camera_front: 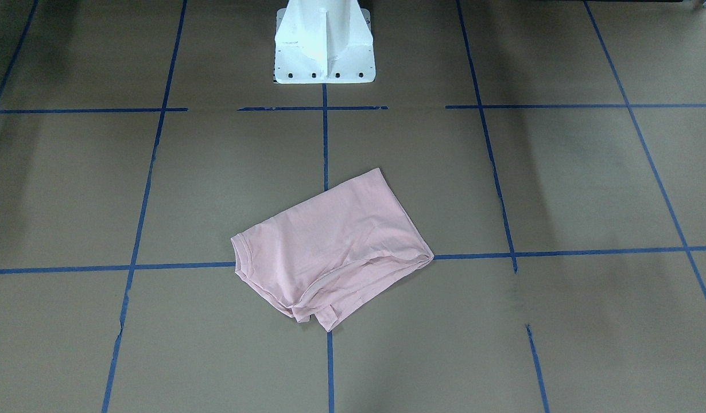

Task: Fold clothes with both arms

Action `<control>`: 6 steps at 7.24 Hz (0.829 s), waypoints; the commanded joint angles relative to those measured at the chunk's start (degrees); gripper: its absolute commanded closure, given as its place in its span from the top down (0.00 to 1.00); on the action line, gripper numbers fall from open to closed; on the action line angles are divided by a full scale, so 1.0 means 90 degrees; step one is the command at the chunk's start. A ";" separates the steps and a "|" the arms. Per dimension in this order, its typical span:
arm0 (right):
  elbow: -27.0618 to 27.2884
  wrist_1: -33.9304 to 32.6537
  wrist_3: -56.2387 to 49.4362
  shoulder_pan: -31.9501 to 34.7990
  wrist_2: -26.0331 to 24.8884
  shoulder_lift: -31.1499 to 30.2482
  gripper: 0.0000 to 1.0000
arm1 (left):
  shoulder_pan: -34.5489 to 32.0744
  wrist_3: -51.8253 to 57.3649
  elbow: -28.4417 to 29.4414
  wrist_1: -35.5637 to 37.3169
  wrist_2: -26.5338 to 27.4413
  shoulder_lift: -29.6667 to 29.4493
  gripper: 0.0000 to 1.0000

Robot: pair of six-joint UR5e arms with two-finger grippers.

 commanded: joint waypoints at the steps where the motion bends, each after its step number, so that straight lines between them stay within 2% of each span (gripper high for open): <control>1: 0.0032 0.0003 -0.0008 -0.0003 0.0011 -0.0001 1.00 | -0.0005 -0.0245 -0.0116 0.0654 -0.0035 -0.0002 1.00; 6: 0.0033 0.0003 -0.0018 -0.0003 0.0011 -0.0001 1.00 | -0.0063 -0.0147 -0.0068 0.0697 -0.0045 0.0076 1.00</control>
